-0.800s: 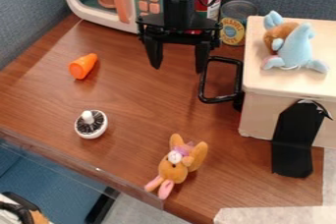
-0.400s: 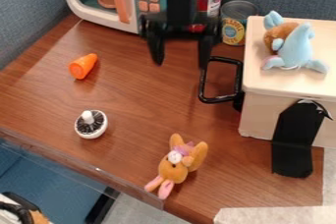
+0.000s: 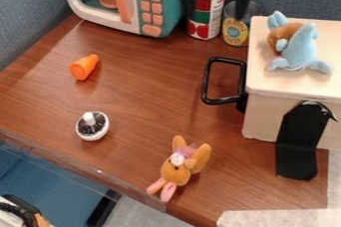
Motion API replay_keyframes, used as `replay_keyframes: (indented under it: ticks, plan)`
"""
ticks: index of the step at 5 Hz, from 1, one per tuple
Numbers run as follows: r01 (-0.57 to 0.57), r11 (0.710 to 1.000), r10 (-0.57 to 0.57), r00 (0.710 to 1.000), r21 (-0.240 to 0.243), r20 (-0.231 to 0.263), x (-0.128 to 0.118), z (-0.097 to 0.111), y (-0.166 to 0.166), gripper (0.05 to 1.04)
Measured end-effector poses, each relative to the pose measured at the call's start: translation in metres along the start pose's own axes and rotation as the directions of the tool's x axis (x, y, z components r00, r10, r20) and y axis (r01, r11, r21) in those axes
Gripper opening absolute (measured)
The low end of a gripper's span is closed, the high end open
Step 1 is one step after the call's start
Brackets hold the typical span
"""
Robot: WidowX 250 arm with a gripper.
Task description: Moved the Blue nanies on the table
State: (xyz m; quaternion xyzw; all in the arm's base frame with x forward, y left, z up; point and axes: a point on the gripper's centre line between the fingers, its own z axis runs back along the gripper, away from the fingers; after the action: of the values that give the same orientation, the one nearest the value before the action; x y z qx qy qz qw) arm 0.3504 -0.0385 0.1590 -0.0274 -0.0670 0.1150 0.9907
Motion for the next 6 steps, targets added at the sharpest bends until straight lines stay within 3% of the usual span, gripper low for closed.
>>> replay_keyframes:
  ticks: [2,3,4,6]
  plan:
    - [0.189,0.981,-0.190,0.981,-0.039,-0.022,0.002,-0.008,-0.071,0.999]
    - [0.244,0.970,-0.244,0.969,-0.019,-0.019,-0.005,-0.013,-0.092,0.999]
    - [0.255,0.967,-0.255,0.967,-0.012,-0.006,-0.006,-0.016,-0.098,0.999]
    - [0.231,0.972,-0.224,0.969,0.053,-0.108,-0.008,-0.056,-0.093,0.965]
